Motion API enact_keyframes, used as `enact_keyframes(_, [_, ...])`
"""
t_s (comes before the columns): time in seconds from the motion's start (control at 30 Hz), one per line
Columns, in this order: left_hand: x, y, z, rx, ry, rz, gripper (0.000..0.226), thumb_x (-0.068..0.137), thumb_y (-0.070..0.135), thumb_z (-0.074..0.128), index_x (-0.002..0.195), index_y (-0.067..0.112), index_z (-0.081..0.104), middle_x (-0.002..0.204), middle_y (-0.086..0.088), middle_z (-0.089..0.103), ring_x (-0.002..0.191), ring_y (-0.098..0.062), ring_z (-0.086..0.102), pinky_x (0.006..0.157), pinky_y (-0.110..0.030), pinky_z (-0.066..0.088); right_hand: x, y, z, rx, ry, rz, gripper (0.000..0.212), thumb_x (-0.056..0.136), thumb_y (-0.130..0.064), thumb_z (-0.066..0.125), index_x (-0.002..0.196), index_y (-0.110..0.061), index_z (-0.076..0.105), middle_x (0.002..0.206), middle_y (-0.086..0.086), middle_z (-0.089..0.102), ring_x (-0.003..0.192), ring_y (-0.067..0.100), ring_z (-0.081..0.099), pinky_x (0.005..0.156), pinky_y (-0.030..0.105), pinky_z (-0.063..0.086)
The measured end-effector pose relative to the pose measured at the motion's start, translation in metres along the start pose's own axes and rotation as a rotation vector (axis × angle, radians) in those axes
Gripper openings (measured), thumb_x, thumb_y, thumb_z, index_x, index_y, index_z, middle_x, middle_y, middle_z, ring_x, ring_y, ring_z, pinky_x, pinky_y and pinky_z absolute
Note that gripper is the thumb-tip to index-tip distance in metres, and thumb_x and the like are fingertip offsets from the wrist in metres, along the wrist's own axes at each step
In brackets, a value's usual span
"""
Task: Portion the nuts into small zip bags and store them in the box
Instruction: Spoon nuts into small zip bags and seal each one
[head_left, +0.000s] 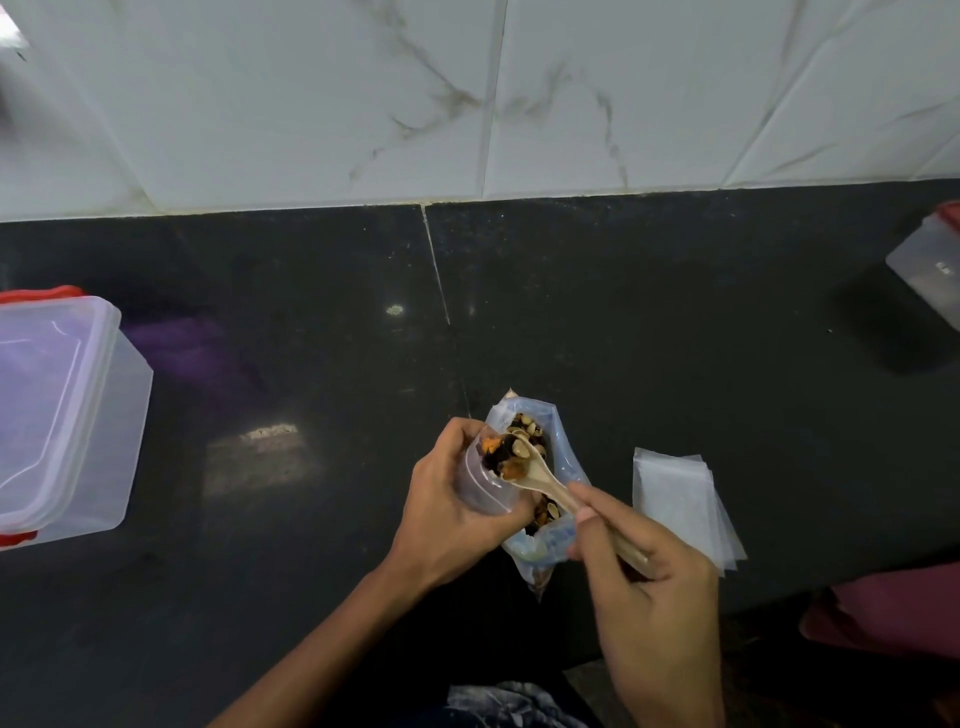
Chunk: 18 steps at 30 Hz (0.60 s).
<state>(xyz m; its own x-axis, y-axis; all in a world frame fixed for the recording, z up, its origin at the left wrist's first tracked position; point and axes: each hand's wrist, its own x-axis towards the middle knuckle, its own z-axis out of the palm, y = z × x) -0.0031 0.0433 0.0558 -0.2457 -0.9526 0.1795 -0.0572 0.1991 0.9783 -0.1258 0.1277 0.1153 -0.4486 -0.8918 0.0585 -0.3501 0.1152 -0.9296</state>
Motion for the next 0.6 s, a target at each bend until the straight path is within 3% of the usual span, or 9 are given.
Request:
enact_keyframes(0.07, [-0.001, -0.002, 0.0, -0.004, -0.002, 0.0, 0.039, 0.064, 0.008, 0.078, 0.092, 0.016, 0.053, 0.084, 0.009, 0.065, 0.077, -0.01, 0.065, 0.069, -0.015, 0.048, 0.0, 0.002, 0.002, -0.216, -0.023, -0.164, 0.019, 0.087, -0.031, 0.06, 0.101, -0.039, 0.071, 0.07, -0.02, 0.064, 0.062, -0.003, 0.06, 0.051, 0.011, 0.046])
enact_keyframes(0.13, [-0.002, -0.005, -0.001, -0.018, -0.013, -0.002, 0.042, 0.063, 0.012, 0.079, 0.095, 0.011, 0.052, 0.085, 0.011, 0.064, 0.074, -0.008, 0.064, 0.066, -0.015, 0.048, 0.0, 0.002, 0.003, -0.352, -0.107, -0.245, 0.031, 0.086, -0.04, 0.05, 0.111, -0.036, 0.068, 0.069, -0.022, 0.057, 0.059, -0.002, 0.055, 0.047, 0.015, 0.045])
enact_keyframes(0.23, [-0.004, -0.006, -0.001, -0.009, 0.002, 0.002, 0.046, 0.063, 0.026, 0.078, 0.098, 0.014, 0.051, 0.085, 0.007, 0.063, 0.071, -0.009, 0.063, 0.06, -0.018, 0.048, 0.0, 0.001, 0.004, -0.389, -0.134, -0.336, 0.033, 0.088, -0.039, 0.048, 0.114, -0.033, 0.068, 0.073, -0.018, 0.059, 0.057, 0.001, 0.054, 0.046, 0.021, 0.047])
enact_keyframes(0.3, [-0.004, -0.007, -0.002, -0.013, 0.019, 0.011, 0.044, 0.064, 0.024, 0.077, 0.098, 0.015, 0.052, 0.086, 0.004, 0.062, 0.07, -0.012, 0.063, 0.056, -0.023, 0.05, -0.001, 0.001, 0.004, -0.349, -0.08, -0.376, 0.032, 0.089, -0.035, 0.051, 0.113, -0.029, 0.07, 0.069, -0.016, 0.057, 0.053, 0.003, 0.051, 0.044, 0.022, 0.045])
enact_keyframes(0.47, [-0.004, -0.012, -0.003, 0.019, 0.037, 0.038, 0.049, 0.066, 0.014, 0.078, 0.104, 0.022, 0.048, 0.092, 0.009, 0.061, 0.075, -0.011, 0.062, 0.064, -0.02, 0.051, -0.001, 0.0, 0.005, -0.271, -0.046, -0.36, 0.03, 0.087, -0.034, 0.053, 0.11, -0.026, 0.071, 0.07, -0.018, 0.059, 0.054, 0.002, 0.054, 0.045, 0.021, 0.047])
enact_keyframes(0.6, [-0.005, -0.02, -0.007, 0.108, 0.208, 0.148, 0.052, 0.071, 0.024, 0.075, 0.109, 0.039, 0.043, 0.094, 0.011, 0.058, 0.076, -0.01, 0.062, 0.067, -0.016, 0.05, 0.009, -0.001, -0.006, -0.164, 0.094, -0.171, 0.018, 0.085, -0.025, 0.064, 0.098, -0.034, 0.072, 0.071, -0.01, 0.067, 0.057, 0.007, 0.061, 0.048, 0.019, 0.05])
